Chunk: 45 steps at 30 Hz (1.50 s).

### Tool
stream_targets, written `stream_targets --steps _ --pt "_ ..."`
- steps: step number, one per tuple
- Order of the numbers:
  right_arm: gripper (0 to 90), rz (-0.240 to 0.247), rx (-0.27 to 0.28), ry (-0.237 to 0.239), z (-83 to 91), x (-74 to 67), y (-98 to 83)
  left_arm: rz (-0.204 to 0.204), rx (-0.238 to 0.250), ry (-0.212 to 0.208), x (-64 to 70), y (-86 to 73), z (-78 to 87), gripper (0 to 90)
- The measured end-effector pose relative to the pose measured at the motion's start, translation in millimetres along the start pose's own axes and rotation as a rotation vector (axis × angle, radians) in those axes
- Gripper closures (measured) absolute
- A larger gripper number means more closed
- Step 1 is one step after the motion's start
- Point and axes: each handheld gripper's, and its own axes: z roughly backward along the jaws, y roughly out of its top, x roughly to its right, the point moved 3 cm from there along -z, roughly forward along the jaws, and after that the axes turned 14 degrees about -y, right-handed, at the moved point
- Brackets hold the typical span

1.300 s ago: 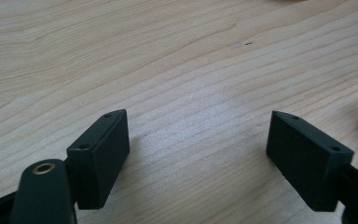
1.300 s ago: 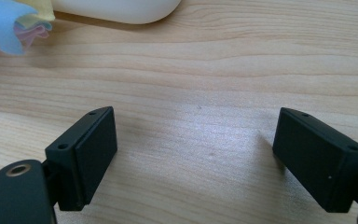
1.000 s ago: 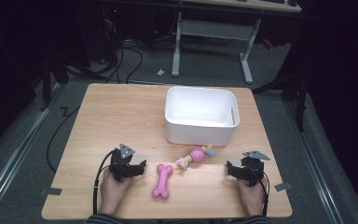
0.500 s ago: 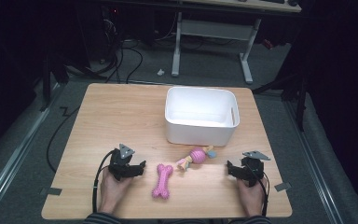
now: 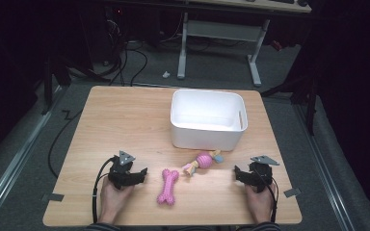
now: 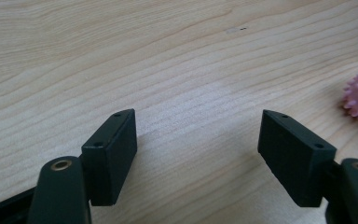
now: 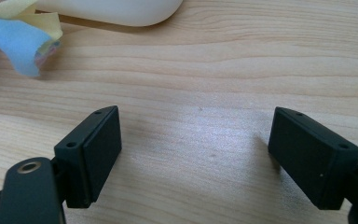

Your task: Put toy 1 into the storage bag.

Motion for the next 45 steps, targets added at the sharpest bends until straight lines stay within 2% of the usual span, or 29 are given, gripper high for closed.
stream_targets --steps 11,14,16,21,27,36,45 --pt "18.5 0.007 0.002 0.005 0.4 -0.7 0.0 0.010 0.020 -0.035 13.2 1.8 17.4 27.6" --pt "18.6 0.007 0.005 0.007 0.3 -0.8 0.0 0.023 0.021 -0.069 17.9 3.9 22.8 27.3" --pt "18.6 0.007 0.005 0.007 0.3 -0.8 0.0 0.019 0.016 -0.072 20.9 4.6 24.9 27.2" --pt "18.6 0.008 0.005 0.009 0.4 -1.0 0.1 0.009 0.011 -0.089 30.9 7.3 30.5 27.0" --pt "18.7 0.016 0.007 0.015 0.6 -1.1 0.0 0.004 0.030 -0.120 47.3 11.2 38.1 27.0" --pt "18.8 0.017 0.007 0.015 0.7 -1.1 -0.2 -0.034 -0.017 -0.157 74.6 15.5 26.4 26.3" --pt "18.8 0.020 0.009 0.015 0.5 -0.9 -0.1 -0.057 -0.072 -0.163 96.4 20.1 7.2 24.7"
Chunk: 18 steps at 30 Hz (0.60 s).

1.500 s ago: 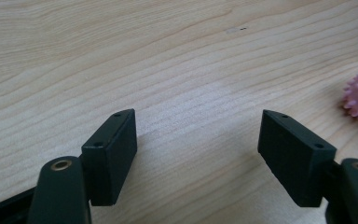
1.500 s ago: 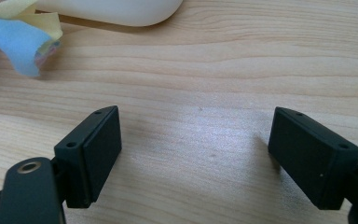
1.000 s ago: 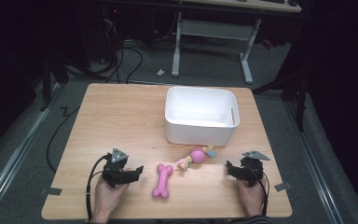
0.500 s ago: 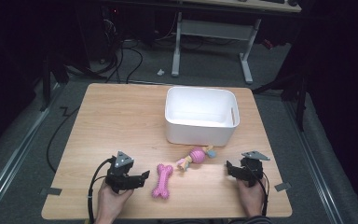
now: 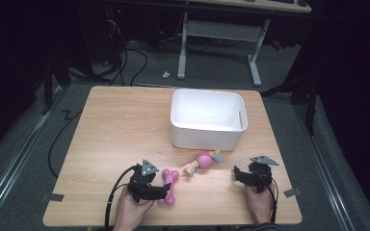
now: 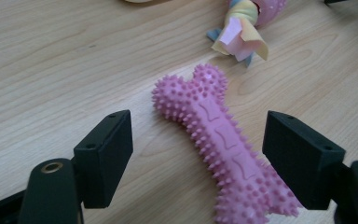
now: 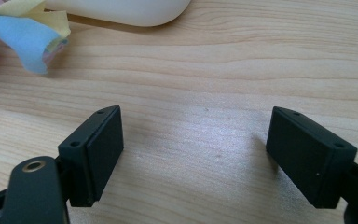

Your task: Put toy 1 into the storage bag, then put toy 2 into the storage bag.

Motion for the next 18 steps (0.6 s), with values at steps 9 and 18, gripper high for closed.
stream_targets --steps 9,18 --pt "19.1 0.003 0.000 0.004 -0.1 -0.9 0.5 0.001 -0.055 0.023 4.8 -0.3 -16.7 23.3" --pt "19.1 0.001 -0.002 0.005 -0.1 -1.2 0.6 0.038 -0.051 0.021 4.0 0.2 -20.2 23.4"
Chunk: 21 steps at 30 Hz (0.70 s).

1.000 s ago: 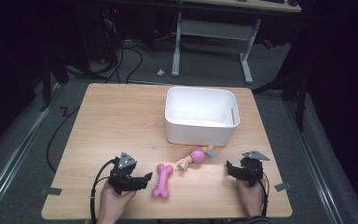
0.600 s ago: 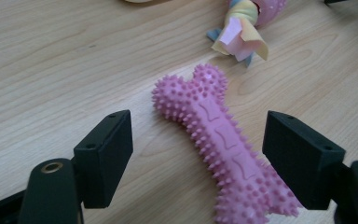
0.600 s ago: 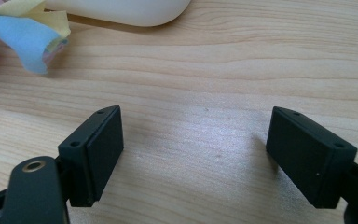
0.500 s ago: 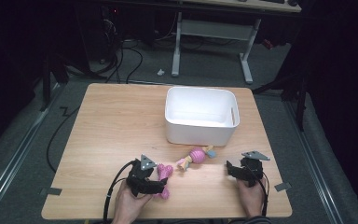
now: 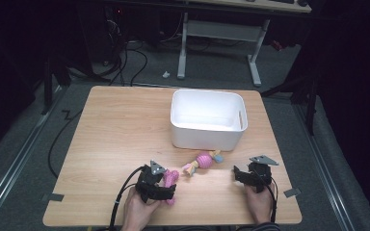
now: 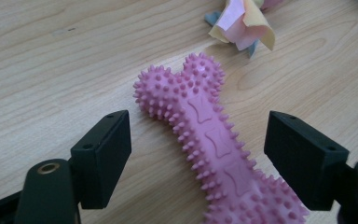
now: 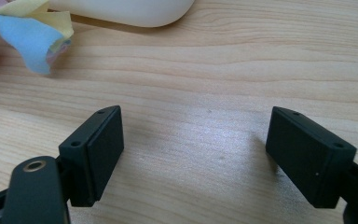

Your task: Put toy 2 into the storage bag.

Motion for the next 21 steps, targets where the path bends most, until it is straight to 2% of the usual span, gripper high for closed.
stream_targets --steps 9,15,18,21 --pt "19.1 0.004 0.003 0.005 0.1 -0.6 0.0 -0.004 -0.031 0.012 2.5 -1.3 -13.2 25.8" --pt "19.1 0.012 0.004 0.011 0.4 -1.2 -0.1 0.007 -0.048 0.024 1.9 -5.3 -18.8 33.9" --pt "19.1 0.012 0.004 0.011 0.4 -1.2 -0.1 0.010 -0.046 0.009 2.7 -6.4 -19.0 39.4" --pt "19.1 0.012 0.004 0.011 0.4 -1.2 -0.1 0.007 -0.047 0.014 3.7 -6.1 -19.0 42.5"
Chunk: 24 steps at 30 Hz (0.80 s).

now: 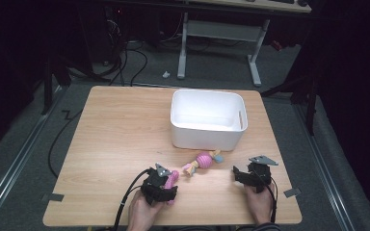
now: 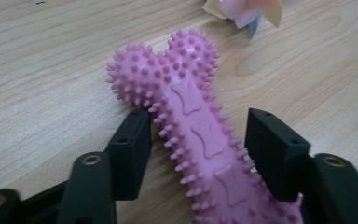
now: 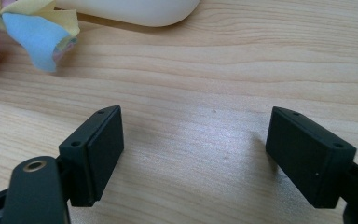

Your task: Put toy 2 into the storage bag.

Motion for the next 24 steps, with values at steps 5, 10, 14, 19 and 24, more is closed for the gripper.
stream_targets --steps 5,10,14,19,24 --pt "19.2 0.000 0.000 0.000 0.0 0.0 0.0 0.006 -0.003 -0.001 0.6 0.6 0.6 46.3" --pt "19.1 -0.001 0.000 0.001 0.1 -0.3 0.0 0.009 0.006 -0.006 0.7 0.3 1.4 51.5" --pt "19.2 -0.001 0.000 0.001 0.1 -0.4 0.0 0.009 0.000 -0.019 0.2 0.7 2.6 54.2" --pt "19.1 0.004 0.002 0.004 0.2 -0.5 -0.1 -0.001 -0.005 -0.026 -1.0 0.9 4.0 58.3" --pt "19.1 0.007 0.003 0.006 0.2 -0.5 -0.1 -0.013 0.001 -0.031 -2.2 1.6 9.4 59.4"
